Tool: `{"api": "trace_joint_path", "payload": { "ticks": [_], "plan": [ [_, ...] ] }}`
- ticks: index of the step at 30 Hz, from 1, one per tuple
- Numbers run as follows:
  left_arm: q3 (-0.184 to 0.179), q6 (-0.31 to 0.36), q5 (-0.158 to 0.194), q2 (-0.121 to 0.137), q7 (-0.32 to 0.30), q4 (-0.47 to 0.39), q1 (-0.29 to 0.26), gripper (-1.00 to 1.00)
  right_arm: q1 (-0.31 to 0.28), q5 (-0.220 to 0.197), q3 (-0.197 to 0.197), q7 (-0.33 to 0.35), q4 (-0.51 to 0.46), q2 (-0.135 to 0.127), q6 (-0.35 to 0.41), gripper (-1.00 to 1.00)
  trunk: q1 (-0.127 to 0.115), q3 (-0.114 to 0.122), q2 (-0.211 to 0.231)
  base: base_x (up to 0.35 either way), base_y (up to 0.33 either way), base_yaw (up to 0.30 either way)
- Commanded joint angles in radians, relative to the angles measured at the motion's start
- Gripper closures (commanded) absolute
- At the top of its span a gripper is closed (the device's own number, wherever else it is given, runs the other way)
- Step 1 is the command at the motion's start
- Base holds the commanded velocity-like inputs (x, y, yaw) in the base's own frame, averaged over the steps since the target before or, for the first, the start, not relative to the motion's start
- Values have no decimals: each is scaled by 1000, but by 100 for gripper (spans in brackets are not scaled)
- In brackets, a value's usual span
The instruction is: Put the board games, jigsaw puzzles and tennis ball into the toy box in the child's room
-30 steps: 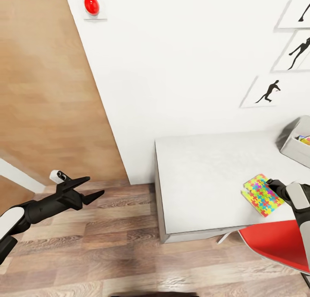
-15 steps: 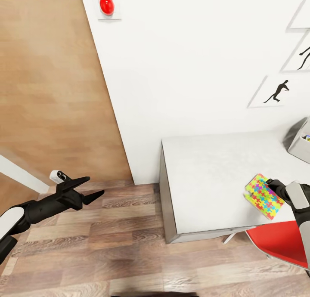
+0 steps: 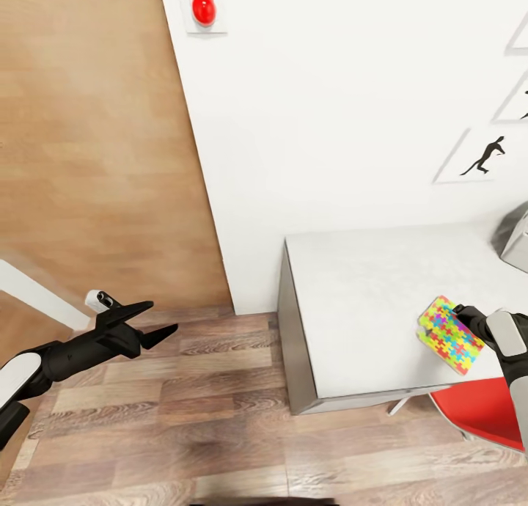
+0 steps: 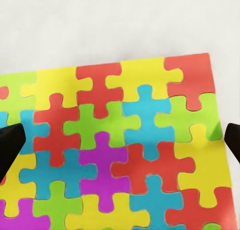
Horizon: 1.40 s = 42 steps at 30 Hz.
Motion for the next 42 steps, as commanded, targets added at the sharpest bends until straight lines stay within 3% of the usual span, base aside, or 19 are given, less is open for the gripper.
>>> {"api": "trace_joint_path", "payload": {
  "ticks": [1,24,42],
  "plan": [
    [-2,1,-4,1,-8,1,-2,-100,0,-30,1,-8,8,1,0,-100,1,-2,-1,0,53,0],
    [-3,1,-4,1,-8,1,-2,-100,1,-29,2,2,8,6,27,-100,1,-2,-1,-13,139,0],
    [-2,1,-4,1,-8,1,-2,-100,1,-29,13,44,8,15,35,-100,1,-2,-1,-50,13,0]
  ]
}}
